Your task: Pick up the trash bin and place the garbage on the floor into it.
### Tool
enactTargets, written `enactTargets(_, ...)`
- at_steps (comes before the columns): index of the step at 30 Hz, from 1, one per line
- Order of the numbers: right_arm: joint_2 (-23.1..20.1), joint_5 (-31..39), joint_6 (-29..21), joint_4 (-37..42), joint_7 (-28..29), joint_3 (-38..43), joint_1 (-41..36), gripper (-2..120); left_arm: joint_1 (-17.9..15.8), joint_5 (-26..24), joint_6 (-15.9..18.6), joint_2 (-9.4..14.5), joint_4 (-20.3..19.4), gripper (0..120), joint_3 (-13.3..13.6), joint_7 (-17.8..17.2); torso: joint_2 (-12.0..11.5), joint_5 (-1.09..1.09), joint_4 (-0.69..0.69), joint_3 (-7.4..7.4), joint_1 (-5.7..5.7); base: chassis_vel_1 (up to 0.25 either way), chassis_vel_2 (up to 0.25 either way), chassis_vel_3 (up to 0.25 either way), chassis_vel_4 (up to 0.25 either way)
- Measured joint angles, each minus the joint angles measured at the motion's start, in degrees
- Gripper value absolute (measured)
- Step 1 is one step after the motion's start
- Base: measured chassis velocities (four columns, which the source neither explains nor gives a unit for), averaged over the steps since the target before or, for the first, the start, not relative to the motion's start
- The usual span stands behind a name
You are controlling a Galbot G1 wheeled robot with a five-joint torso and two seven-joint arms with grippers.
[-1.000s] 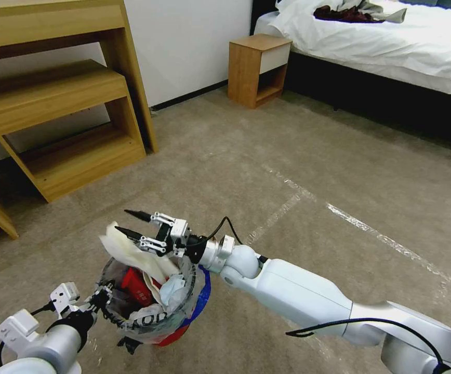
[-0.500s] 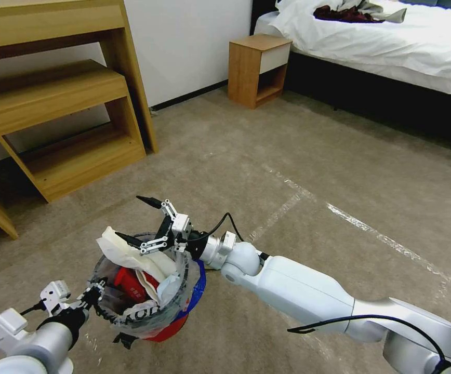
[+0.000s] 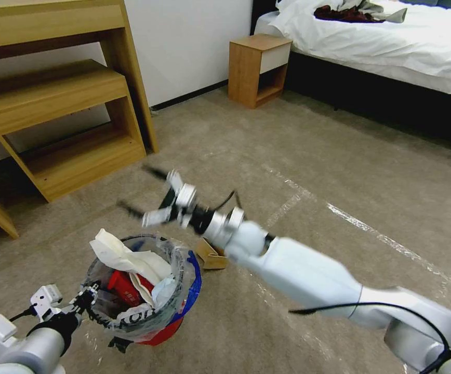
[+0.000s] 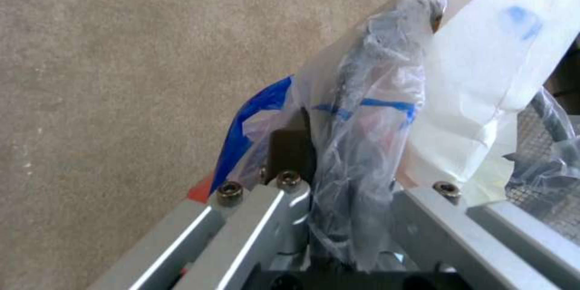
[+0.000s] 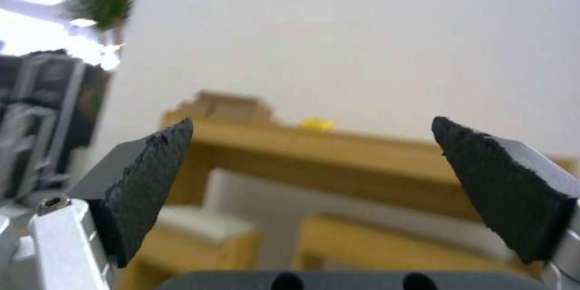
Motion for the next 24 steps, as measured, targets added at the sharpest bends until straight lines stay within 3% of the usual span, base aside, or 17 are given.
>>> enactTargets(9, -2.72, 4.35, -3.33, 4.45, 4.5, 11.42, 0.66, 100, 1.76, -1.88, 0.16, -0.19, -1.06, 0, -2.38, -0.66, 0.0, 0.0, 0.01, 0.0, 0.0, 0.0, 0.0, 0.0, 0.0)
enactTargets(15, -5.27, 2.42, -9.02, 5.14, 11.51, 17.11, -3.45, 100, 2.27, -4.15, 0.38, -0.08, -1.77, 0, -4.86, -1.21, 0.0, 0.01, -0.01, 0.0, 0.0, 0.0, 0.0, 0.0, 0.0)
enactTargets(24, -5.96, -3.01, -11.22, -0.85, 15.17, 22.54, -9.98, 100, 3.04, -6.09, 0.74, -0.44, -2.33, 0, -7.4, -1.51, 0.0, 0.0, -0.01, 0.0, 0.0, 0.0, 0.0, 0.0, 0.0)
